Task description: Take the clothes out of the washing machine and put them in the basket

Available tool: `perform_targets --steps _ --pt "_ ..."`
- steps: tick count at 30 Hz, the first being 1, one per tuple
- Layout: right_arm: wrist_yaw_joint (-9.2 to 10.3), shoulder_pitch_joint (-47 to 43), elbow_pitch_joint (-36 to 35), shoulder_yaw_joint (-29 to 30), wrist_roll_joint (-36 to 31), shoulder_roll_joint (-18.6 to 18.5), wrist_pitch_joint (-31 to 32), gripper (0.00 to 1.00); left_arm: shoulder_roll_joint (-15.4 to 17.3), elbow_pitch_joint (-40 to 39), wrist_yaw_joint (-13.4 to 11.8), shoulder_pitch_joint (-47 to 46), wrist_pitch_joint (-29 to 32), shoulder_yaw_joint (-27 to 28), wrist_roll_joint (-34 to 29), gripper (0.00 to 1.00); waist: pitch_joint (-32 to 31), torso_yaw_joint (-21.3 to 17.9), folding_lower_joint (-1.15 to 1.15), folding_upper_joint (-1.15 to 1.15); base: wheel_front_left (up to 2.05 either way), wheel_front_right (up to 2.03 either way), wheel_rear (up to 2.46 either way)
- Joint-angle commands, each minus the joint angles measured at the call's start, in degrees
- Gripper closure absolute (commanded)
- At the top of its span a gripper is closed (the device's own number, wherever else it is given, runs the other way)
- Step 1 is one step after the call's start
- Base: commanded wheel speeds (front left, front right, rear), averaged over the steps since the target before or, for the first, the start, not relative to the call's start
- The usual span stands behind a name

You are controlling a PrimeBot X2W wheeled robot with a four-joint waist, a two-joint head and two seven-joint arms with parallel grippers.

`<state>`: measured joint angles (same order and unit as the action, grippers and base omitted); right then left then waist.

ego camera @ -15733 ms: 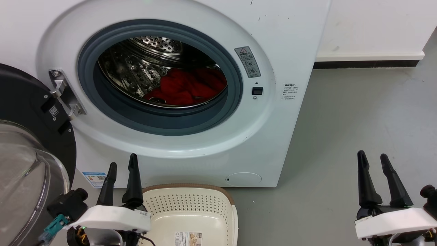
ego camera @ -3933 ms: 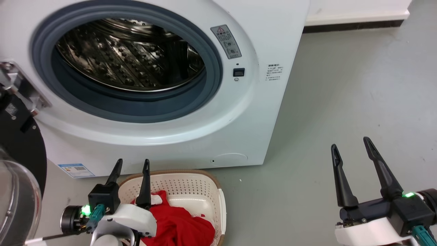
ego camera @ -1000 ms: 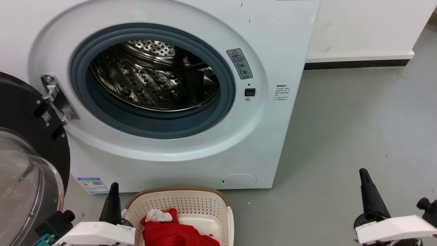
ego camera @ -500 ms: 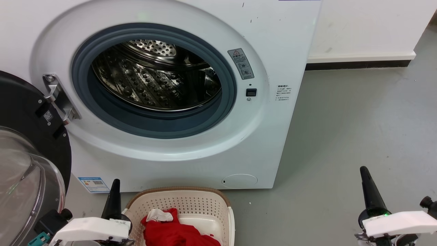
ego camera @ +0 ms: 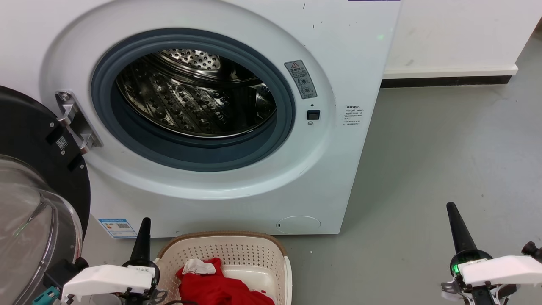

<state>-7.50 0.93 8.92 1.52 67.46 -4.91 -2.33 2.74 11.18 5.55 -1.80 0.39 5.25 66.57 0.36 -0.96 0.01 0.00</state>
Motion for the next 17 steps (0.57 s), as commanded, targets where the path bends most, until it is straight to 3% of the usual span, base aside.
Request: perform_targets --steps 1,3,17 --pt "0.0 1.44 -0.05 0.25 1.65 -0.31 0.44 1.0 0.15 -0.22 0.34 -1.44 0.35 0.19 1.5 1.0 -0.01 0.02 -0.01 0.0 0.0 0.0 0.0" --pt "0.0 2.01 0.69 0.52 5.25 -0.28 1.31 1.0 0.15 0.25 0.57 -1.89 1.16 0.34 4.91 1.0 -0.03 0.13 -0.01 0.0 0.0 0.0 0.0" --pt "0.01 3.18 2.23 1.19 12.93 -0.14 3.3 1.0 0.17 1.18 1.08 -2.92 2.99 0.72 12.24 1.0 -0.07 0.39 -0.01 0.0 0.0 0.0 0.0"
